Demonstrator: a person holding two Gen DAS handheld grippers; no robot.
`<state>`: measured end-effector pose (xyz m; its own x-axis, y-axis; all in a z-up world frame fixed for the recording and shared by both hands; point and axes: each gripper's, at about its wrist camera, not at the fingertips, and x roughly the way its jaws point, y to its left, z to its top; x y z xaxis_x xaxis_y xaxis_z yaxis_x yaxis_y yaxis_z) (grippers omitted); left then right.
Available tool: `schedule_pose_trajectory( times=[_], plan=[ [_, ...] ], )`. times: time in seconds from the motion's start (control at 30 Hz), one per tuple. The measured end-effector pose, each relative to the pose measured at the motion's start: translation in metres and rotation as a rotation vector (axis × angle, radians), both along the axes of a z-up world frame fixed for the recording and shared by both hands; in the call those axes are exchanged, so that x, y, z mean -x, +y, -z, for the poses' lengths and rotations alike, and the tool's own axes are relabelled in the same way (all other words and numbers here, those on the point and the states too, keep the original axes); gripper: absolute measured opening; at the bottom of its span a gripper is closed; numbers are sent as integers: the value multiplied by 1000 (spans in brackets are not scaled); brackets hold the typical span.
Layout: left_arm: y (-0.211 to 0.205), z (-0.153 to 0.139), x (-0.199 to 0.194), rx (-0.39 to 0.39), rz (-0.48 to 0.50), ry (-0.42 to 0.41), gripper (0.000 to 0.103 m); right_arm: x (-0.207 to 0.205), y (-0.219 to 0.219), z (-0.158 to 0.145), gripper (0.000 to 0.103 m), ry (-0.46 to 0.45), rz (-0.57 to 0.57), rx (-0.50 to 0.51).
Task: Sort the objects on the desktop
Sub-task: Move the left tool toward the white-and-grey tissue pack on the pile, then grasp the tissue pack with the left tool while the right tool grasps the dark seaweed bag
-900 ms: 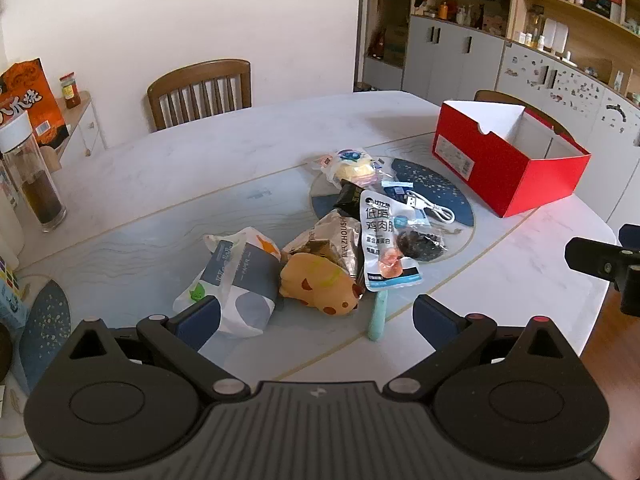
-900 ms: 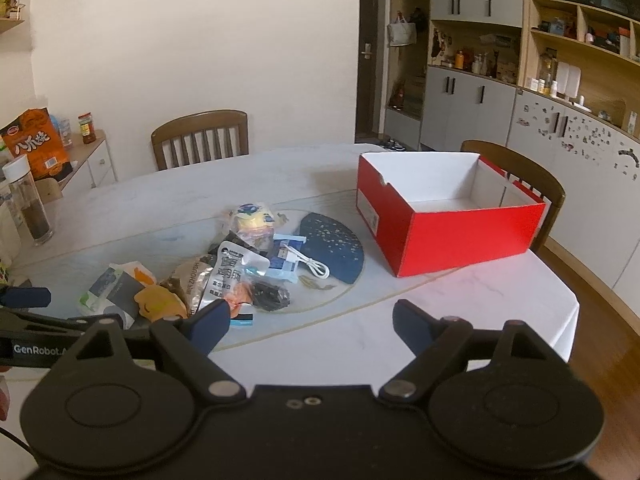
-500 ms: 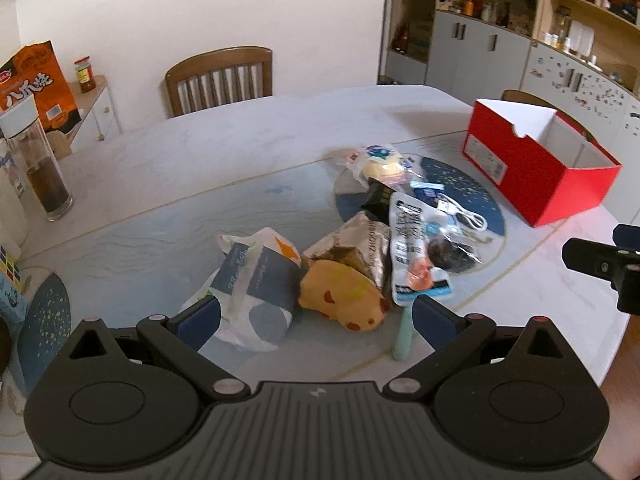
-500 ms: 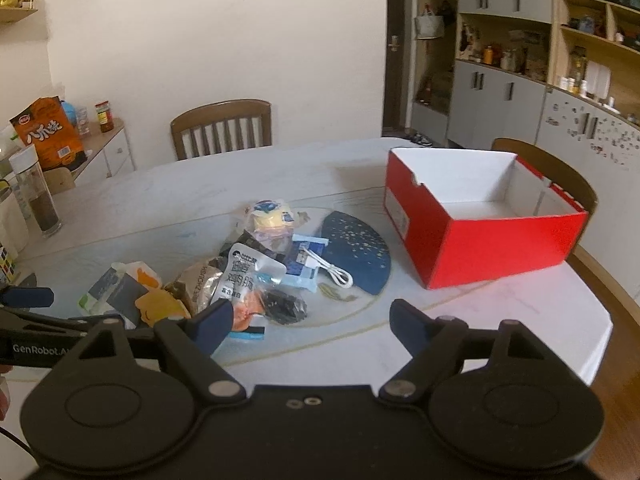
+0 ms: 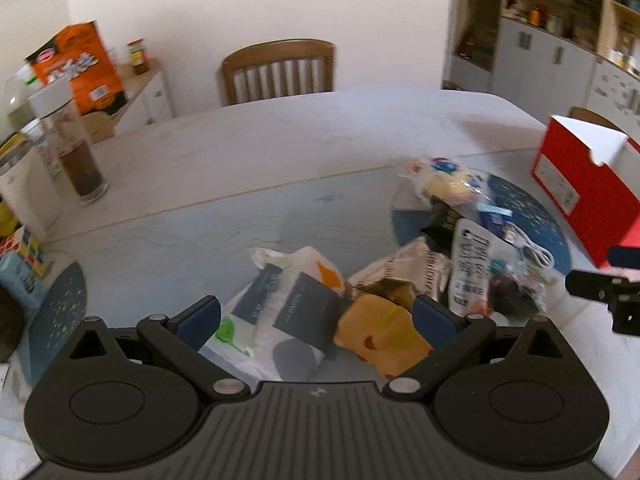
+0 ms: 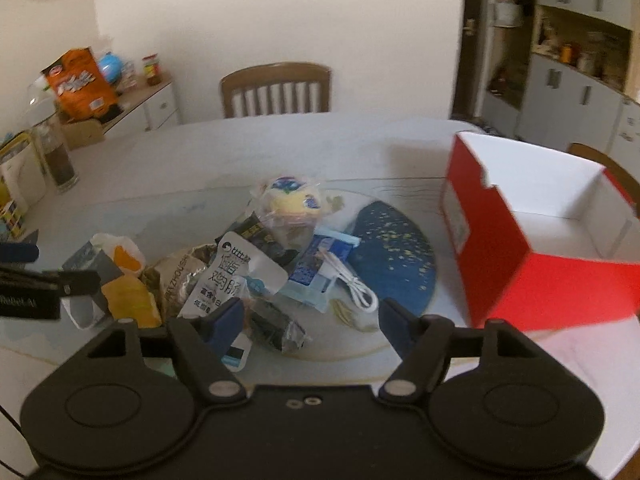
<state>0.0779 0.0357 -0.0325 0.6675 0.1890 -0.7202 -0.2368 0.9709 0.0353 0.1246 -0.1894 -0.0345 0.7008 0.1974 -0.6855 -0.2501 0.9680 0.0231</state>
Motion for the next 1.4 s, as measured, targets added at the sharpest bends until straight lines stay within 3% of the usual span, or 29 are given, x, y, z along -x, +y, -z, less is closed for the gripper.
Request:
schedule_pose_trajectory(
  times=[0.23,0.5,0.8,1.07,1.23,1.4],
  plan=[
    [14,6,-3,-15,-27,20,102,-11,4,8,74,29,-85,11],
    [32,29,-8,-78,222,75,102,-14,11,20,75,52,-91,42],
    [51,51,-20,-52,343,112,102,-17,24,34,75,69,-42,82],
    [59,72,-31,-27,366,146,102,-29,30,49,73,100,21,91],
    [63,75,-30,-9,356,133,101,-32,32,53,61,111,31,92],
    [66,73,-30,7,349,118,89,-33,35,53,44,123,37,93]
  ],
)
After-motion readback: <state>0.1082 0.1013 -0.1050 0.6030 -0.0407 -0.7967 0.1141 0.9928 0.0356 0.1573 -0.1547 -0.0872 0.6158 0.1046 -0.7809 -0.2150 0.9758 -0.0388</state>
